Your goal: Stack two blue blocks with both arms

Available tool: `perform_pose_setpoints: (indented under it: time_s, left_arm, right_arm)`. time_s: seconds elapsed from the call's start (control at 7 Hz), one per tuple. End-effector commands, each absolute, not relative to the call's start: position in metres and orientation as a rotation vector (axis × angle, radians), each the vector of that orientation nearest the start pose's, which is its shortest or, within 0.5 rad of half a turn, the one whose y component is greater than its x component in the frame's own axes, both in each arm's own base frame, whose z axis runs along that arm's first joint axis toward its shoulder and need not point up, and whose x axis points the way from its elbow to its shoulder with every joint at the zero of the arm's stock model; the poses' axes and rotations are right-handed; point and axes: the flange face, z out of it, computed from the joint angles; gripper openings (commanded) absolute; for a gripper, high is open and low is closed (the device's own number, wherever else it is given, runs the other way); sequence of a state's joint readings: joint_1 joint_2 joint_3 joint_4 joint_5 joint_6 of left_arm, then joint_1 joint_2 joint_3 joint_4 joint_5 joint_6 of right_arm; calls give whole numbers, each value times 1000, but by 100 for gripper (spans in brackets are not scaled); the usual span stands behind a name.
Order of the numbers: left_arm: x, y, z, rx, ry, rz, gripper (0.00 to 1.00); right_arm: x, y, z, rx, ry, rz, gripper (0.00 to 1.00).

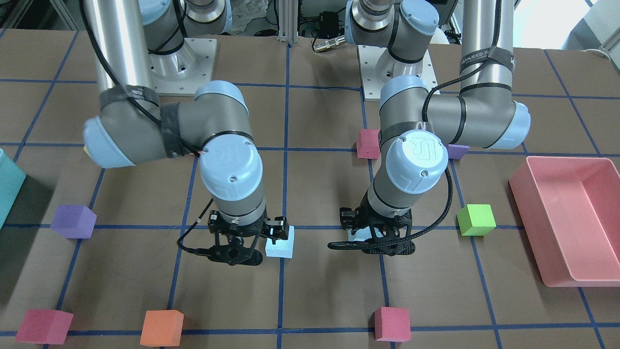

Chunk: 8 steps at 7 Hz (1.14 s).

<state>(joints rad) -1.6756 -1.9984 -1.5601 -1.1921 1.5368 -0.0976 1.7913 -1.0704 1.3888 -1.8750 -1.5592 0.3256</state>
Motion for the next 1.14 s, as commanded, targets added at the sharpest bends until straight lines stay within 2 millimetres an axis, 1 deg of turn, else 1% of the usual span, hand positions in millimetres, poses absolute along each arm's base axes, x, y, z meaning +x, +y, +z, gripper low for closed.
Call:
perform_pose_setpoints:
  time_s: [0.0,0.14,0.29,0.43,0.57,0.71,0.86,1.0]
  left_arm:
    - [-244,-604,282,-87,3197,71,0]
    - [-271,-608,288,-86,3201,29,0]
    - [-291,-618,300,-117,3209,13,0]
    - [-319,-619,298,-78,3209,13,0]
    - [-332,-618,286,-81,3204,28,0]
    - [-336,-619,280,-86,3202,31,0]
    - [-347,-614,274,-101,3198,39,0]
    - [-362,-611,270,-73,3206,8,0]
  right_arm:
    - [189,-610,388,145,3134,73,100]
    - [170,-601,396,161,3135,94,100]
    - [164,-580,422,173,3133,69,100]
    - [155,-554,440,193,3133,109,100]
    - [144,-547,437,229,3121,143,100]
    - [136,-549,439,248,3125,121,100]
    - [141,-547,438,248,3121,124,100]
    - [138,-544,442,246,3129,126,100]
